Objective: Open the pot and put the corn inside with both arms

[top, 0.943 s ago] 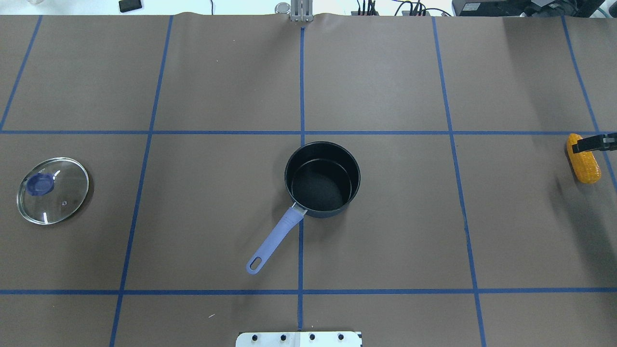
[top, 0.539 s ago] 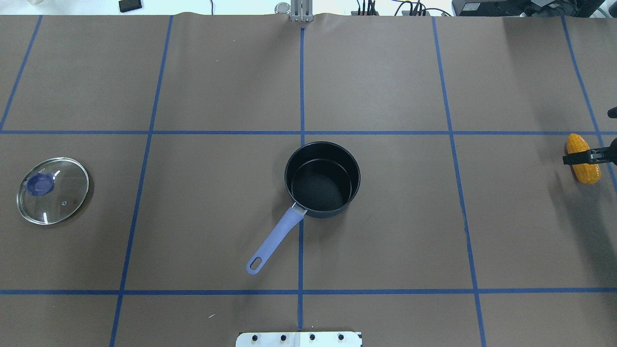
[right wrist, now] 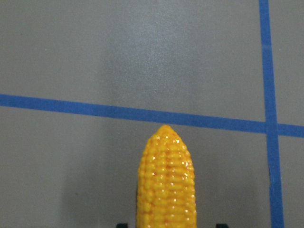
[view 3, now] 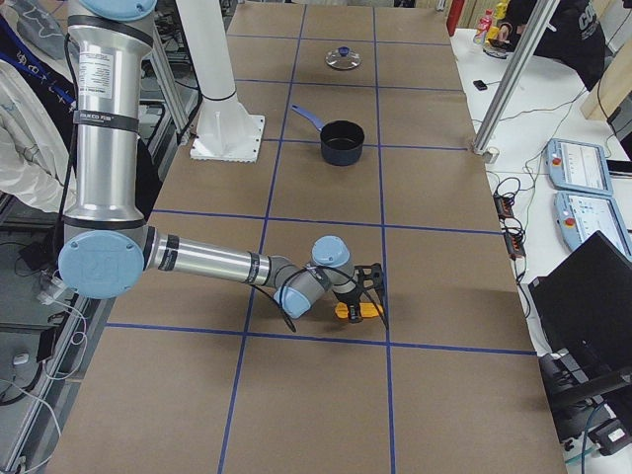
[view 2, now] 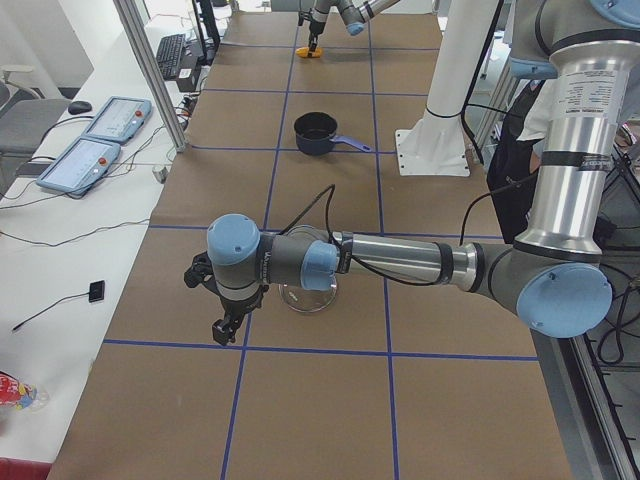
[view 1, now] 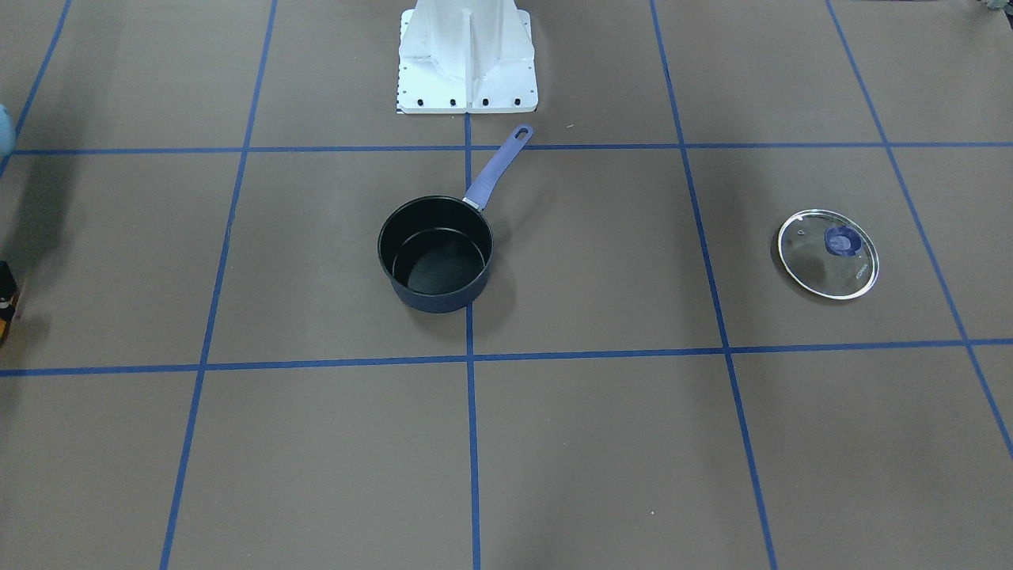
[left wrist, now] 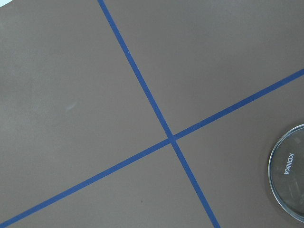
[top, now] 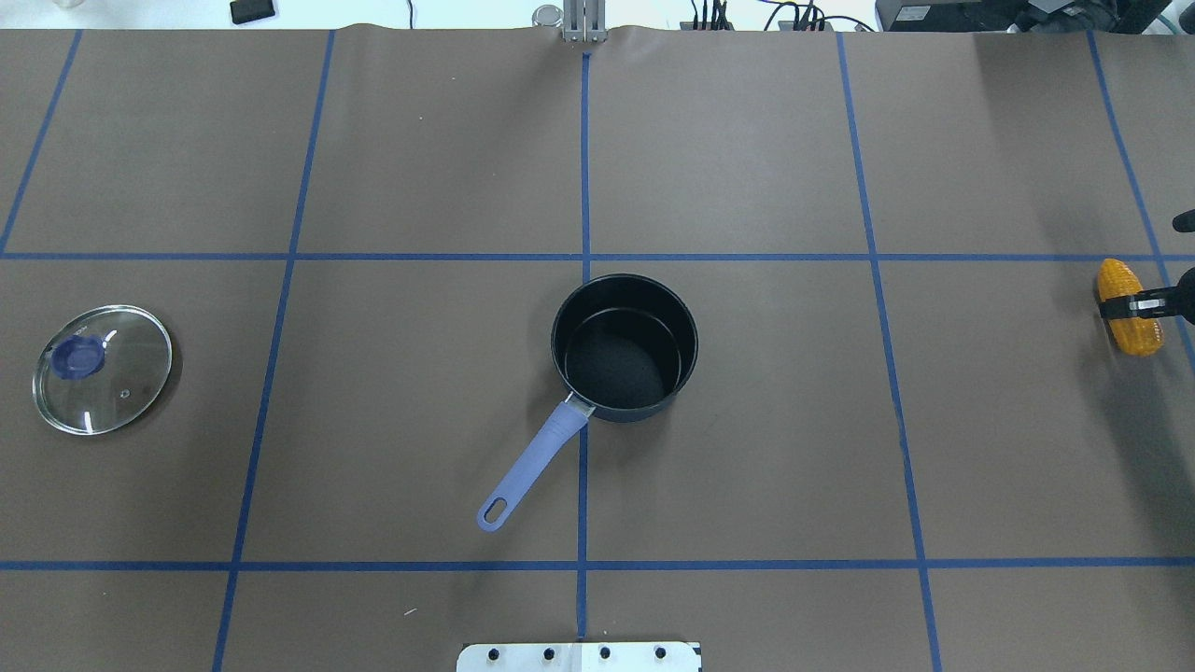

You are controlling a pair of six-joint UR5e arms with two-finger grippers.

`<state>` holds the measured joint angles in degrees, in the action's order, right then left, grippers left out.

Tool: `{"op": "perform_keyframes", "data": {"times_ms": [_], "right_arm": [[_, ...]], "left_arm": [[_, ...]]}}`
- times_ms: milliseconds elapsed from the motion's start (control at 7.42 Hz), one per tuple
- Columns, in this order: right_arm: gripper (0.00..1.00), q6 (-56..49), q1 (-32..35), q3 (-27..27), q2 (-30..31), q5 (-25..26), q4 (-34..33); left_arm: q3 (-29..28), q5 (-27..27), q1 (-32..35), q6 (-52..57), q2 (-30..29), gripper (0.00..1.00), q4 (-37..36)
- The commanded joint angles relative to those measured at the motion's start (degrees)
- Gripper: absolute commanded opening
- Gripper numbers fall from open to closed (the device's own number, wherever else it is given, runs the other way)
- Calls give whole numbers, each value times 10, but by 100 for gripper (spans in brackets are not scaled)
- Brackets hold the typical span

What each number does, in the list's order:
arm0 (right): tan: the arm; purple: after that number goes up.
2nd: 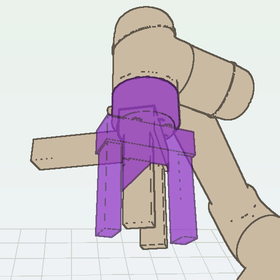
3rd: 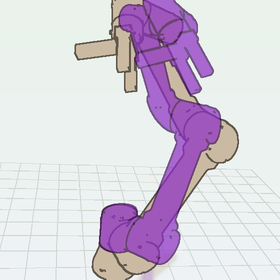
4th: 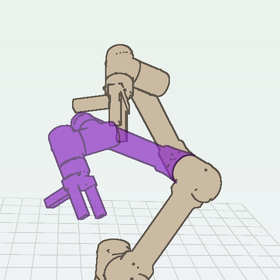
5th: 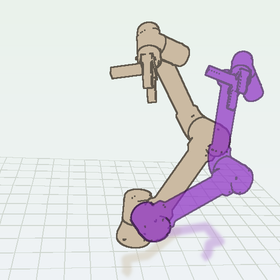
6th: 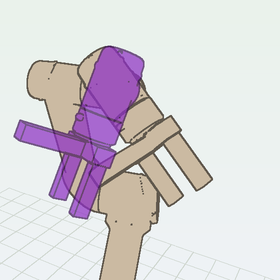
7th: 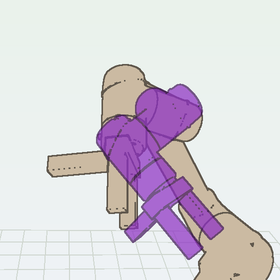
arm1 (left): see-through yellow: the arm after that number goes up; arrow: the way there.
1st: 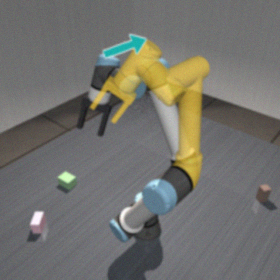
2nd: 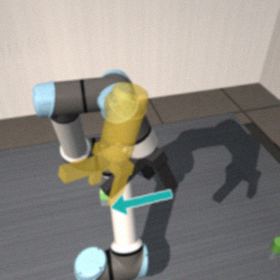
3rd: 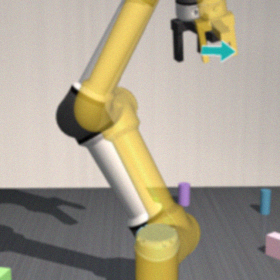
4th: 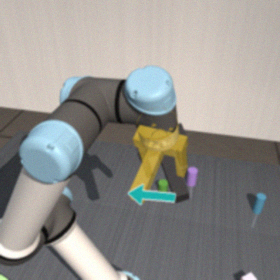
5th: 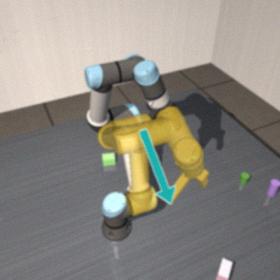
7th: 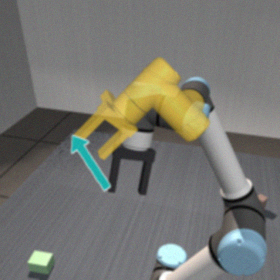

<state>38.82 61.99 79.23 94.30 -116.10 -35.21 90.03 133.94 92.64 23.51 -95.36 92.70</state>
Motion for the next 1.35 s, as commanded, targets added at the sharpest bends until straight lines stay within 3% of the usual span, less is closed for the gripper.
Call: {"op": "perform_keyframes", "data": {"times_ms": [0,270,404,674,809,1078,1213], "right_arm": [[0,3,4,40,-26,-53,-49],[0,27,5,111,-84,-54,-159],[0,77,-2,149,-125,-55,-225],[0,193,-64,247,-192,-37,-362],[0,257,-118,287,-235,7,-428],[0,379,-220,303,-360,90,-566],[0,407,-265,296,-387,130,-576]], "left_arm": [[-3,0,0,-3,0,98,-1],[-5,0,-1,-14,-2,98,-1],[1,0,-1,-80,0,98,-2],[8,9,-1,-129,18,98,4],[8,44,-1,-168,19,98,5],[8,46,-1,-176,19,98,5],[8,46,-1,-174,19,98,5]]}}
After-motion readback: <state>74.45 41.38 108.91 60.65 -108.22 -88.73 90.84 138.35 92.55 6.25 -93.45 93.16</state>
